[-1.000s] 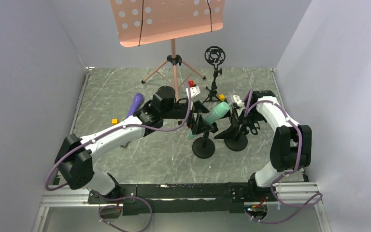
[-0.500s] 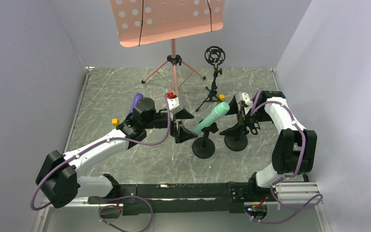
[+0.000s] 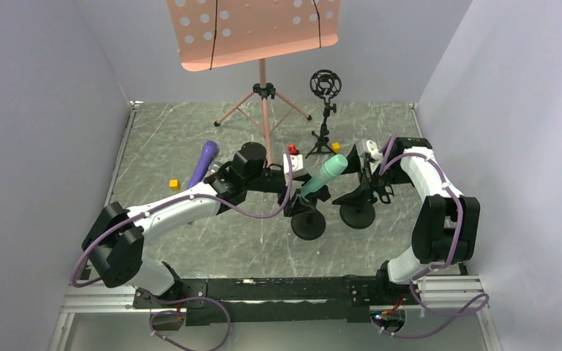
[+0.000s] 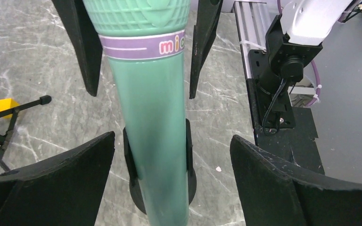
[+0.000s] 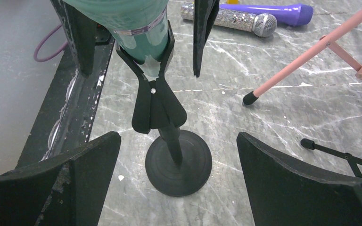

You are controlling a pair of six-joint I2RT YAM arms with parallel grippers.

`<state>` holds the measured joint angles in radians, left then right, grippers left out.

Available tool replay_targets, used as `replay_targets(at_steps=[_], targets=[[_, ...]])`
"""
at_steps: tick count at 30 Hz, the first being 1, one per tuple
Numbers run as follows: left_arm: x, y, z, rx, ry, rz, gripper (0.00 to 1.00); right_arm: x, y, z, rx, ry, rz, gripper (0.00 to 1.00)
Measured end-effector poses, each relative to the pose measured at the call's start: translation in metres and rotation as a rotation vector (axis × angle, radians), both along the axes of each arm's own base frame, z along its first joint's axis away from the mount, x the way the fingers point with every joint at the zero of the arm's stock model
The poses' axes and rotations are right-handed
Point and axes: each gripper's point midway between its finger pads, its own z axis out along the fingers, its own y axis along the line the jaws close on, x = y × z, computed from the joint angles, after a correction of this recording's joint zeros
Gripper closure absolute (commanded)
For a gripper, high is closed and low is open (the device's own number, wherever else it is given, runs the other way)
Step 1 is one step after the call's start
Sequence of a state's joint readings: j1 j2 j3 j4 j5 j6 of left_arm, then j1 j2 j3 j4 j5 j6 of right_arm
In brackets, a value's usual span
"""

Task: Attach the microphones to the stand

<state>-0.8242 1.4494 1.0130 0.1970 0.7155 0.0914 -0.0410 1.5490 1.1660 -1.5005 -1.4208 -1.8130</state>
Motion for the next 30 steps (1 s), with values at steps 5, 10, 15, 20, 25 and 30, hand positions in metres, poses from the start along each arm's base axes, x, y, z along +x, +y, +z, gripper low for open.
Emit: replay_targets(at_steps=[5, 10, 15, 20, 25, 30], targets=[[0.0, -0.011, -0.008, 0.019, 0.008, -0.001, 0.24, 0.0, 0.0, 0.0, 0.0, 0.0, 0.0, 0.0], [0.002, -0.012, -0.009, 0.028, 0.016, 0.02, 0.4, 0.0, 0.0, 0.0, 0.0, -0.001, 0.0, 0.0], [0.007, -0.013, -0.005, 0.032, 0.023, 0.049, 0.49, 0.0, 0.0, 0.0, 0.0, -0.001, 0.0, 0.0], [0.009, -0.012, -0.003, 0.039, 0.034, 0.07, 0.85, 0.0, 0.0, 0.001, 0.0, -0.005, 0.0, 0.0], [0.008, -0.01, -0.003, 0.045, 0.051, 0.087, 0.94, 0.0, 0.0, 0.001, 0.0, -0.006, 0.0, 0.0], [0.002, 0.003, 0.001, 0.05, 0.076, 0.123, 0.97, 0.0, 0.0, 0.001, 0.0, -0.006, 0.0, 0.0]])
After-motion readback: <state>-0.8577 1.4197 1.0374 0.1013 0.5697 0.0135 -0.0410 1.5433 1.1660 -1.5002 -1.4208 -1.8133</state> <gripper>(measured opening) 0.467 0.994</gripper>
